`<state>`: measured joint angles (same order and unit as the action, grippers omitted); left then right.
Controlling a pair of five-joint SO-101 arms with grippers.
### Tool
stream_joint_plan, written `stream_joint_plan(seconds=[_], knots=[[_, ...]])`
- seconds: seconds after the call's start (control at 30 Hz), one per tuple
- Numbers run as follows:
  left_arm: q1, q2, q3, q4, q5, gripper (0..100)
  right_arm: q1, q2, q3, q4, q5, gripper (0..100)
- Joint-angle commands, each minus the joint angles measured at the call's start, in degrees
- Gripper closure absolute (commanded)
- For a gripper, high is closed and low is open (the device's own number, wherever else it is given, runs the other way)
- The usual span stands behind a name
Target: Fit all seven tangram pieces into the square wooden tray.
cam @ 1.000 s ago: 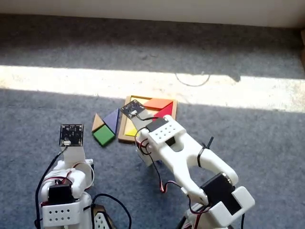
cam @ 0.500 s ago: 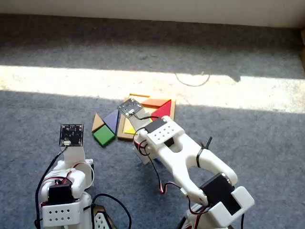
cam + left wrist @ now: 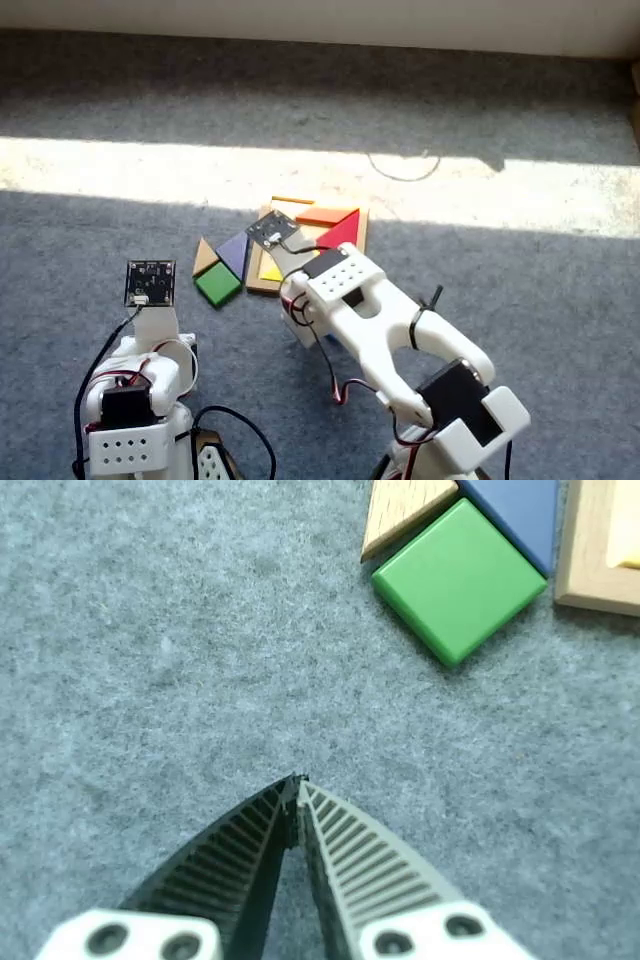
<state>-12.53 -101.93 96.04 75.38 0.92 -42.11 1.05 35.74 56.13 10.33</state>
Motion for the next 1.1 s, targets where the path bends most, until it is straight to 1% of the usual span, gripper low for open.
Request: stream_joint_plan(seconds=[0.0,0.13,0.3,0.43,0.6,0.8,0.87,1.07], knots=[[0.04,-2.07,1.10,0.26,-0.35,99,-0.48,1.45,-0.57,0.48,1.76,80.8],[0.04,-2.07,1.10,0.26,-0.35,99,-0.48,2.15,-0.57,0.48,1.85,80.9],[0.04,-2.07,1.10,0.26,-0.35,99,-0.48,2.15,-0.57,0.48,2.20,90.4],[0.04,-2.07,1.10,0.26,-0.35,99,-0.48,1.45,-0.57,2.33,2.20,92.6],[0.04,-2.07,1.10,0.26,-0.35,99,-0.57,-7.08,-0.57,5.76,2.20,92.6],[0.04,-2.07,1.10,0.26,-0.35,99,-0.57,-15.96,-0.75,5.41,1.67,92.6],[0.04,-2.07,1.10,0.26,-0.35,99,-0.75,-15.87,-2.68,5.32,-0.62,92.6],[0.04,-2.07,1.10,0.26,-0.35,99,-0.84,-8.75,-12.79,5.76,-12.48,92.6]])
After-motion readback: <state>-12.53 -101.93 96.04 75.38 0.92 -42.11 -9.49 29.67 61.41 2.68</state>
